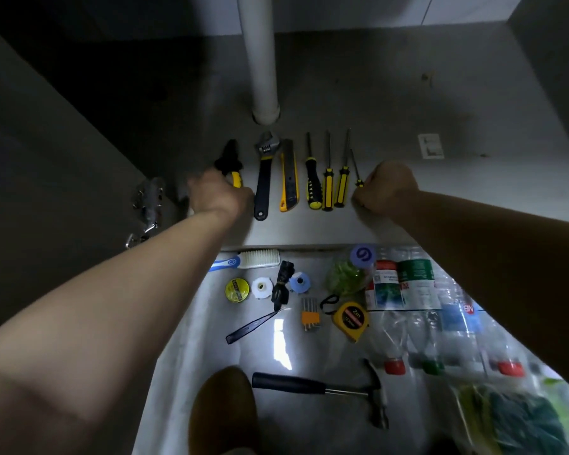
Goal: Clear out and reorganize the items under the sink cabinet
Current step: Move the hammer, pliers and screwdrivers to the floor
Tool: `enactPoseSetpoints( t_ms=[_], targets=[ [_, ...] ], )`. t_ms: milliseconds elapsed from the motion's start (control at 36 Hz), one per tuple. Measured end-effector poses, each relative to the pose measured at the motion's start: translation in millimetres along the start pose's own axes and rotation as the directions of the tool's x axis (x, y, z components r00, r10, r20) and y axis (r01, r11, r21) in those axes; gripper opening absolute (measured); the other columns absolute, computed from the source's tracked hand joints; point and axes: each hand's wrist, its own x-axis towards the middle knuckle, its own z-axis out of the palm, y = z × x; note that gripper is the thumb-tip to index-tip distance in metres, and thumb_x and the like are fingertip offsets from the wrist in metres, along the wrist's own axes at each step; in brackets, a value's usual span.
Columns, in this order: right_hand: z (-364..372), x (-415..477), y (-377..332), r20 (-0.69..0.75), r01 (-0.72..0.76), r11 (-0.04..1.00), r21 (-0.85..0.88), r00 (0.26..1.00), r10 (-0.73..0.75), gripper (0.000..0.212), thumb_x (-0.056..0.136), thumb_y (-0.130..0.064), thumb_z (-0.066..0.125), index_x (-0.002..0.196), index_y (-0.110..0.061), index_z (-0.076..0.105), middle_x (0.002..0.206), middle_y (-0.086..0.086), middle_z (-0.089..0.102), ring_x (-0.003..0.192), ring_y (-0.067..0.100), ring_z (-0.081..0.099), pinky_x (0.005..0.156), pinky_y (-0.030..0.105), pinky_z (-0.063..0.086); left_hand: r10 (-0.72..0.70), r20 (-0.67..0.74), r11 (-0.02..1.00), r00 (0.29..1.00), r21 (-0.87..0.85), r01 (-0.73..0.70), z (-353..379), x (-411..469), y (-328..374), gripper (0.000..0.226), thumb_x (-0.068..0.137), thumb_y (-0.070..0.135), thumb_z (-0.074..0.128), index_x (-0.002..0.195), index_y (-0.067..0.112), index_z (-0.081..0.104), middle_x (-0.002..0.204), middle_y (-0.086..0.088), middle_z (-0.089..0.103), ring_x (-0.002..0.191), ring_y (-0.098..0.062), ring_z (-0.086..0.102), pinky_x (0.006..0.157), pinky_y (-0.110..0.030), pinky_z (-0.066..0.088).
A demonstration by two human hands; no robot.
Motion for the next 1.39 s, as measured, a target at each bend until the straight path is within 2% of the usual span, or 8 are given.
enactPoseSetpoints(
  t_ms=[139,250,361,528,639,806,1000,1389],
  targets=[
    [-19,-16,19,-0.036,-0.008,0.991,0.132,0.999,0.013,0.029,0.087,-0.03,0.072,0.097,-0.003,0.072,0.1,0.014,0.071,0.098,0.029,0.065,0.079,0.029,0.05,-0.04,0.053,0.986,0.998,-0.159,0.048,1,-24,-5,0.06,0.074,0.037,0.08,0.123,0.012,0.056,0.126,-0.013,0.057,0.102,-0.031,0.062,0.082,-0.034,0.051],
    [-44,-46,38,-0.063,0.069,0.953,0.296,0.997,-0.053,0.012,0.086,-0.022,0.07,0.089,-0.01,0.07,0.078,0.002,0.066,0.079,0.019,0.062,0.065,0.024,0.043,0.145,0.074,0.875,0.987,-0.475,-0.093,-4,-71,-17,0.044,0.076,0.019,0.078,0.112,0.019,0.052,0.1,-0.006,0.066,0.084,-0.02,0.066,0.073,-0.037,0.056],
    [-62,-85,58,-0.058,0.123,0.889,0.44,0.992,-0.109,0.009,0.087,-0.012,0.066,0.094,-0.007,0.063,0.074,0.009,0.059,0.063,0.019,0.058,0.064,0.034,0.05,0.391,0.135,0.762,0.91,-0.602,-0.239,-6,-130,-44,0.055,0.076,0.008,0.075,0.115,0.036,0.049,0.087,0.004,0.06,0.073,-0.008,0.059,0.066,-0.021,0.052],
    [-52,-143,92,-0.034,0.114,0.886,0.45,0.993,-0.11,0.007,0.089,-0.004,0.061,0.087,-0.004,0.054,0.085,0.028,0.06,0.059,0.025,0.058,0.058,0.035,0.049,0.619,0.37,0.786,0.693,-0.301,-0.541,11,-184,-99,0.039,0.08,0.031,0.074,0.109,0.036,0.048,0.099,0.014,0.059,0.088,-0.004,0.061,0.072,-0.018,0.05],
    [-26,-172,111,0.054,0.076,0.903,0.422,0.993,-0.109,0.014,0.091,-0.001,0.062,0.085,0.0,0.049,0.085,0.032,0.06,0.056,0.023,0.061,0.054,0.036,0.05,0.57,0.598,0.748,0.564,-0.093,-0.657,28,-193,-127,0.05,0.08,0.03,0.073,0.124,0.027,0.049,0.111,0.004,0.055,0.102,-0.019,0.057,0.083,-0.037,0.052],
    [5,-193,126,0.238,0.078,0.931,0.357,0.956,-0.171,0.014,0.085,-0.002,0.067,0.087,-0.009,0.055,0.08,0.014,0.063,0.063,0.031,0.065,0.06,0.048,0.055,0.51,0.769,0.656,0.386,-0.058,-0.752,50,-193,-136,0.076,0.077,0.023,0.077,0.146,0.019,0.045,0.125,-0.005,0.041,0.116,-0.024,0.048,0.099,-0.035,0.047],
    [22,-206,142,0.413,0.082,0.955,0.286,0.889,-0.199,0.019,0.085,-0.012,0.076,0.085,-0.018,0.058,0.075,0.003,0.066,0.062,0.02,0.07,0.062,0.043,0.059,0.502,0.788,0.588,0.358,-0.007,-0.809,74,-198,-129,0.078,0.083,0.03,0.076,0.152,0.027,0.04,0.141,-0.005,0.035,0.129,-0.026,0.035,0.105,-0.039,0.042],
    [38,-214,128,0.574,-0.042,0.941,0.335,0.801,-0.169,0.009,0.091,-0.005,0.065,0.096,-0.01,0.059,0.089,0.02,0.068,0.075,0.028,0.073,0.066,0.039,0.061,0.581,0.723,0.535,0.375,0.009,-0.845,81,-207,-131,0.065,0.096,0.023,0.063,0.154,0.038,0.038,0.157,0.014,0.036,0.135,-0.021,0.036,0.106,-0.042,0.041]
  ],
)
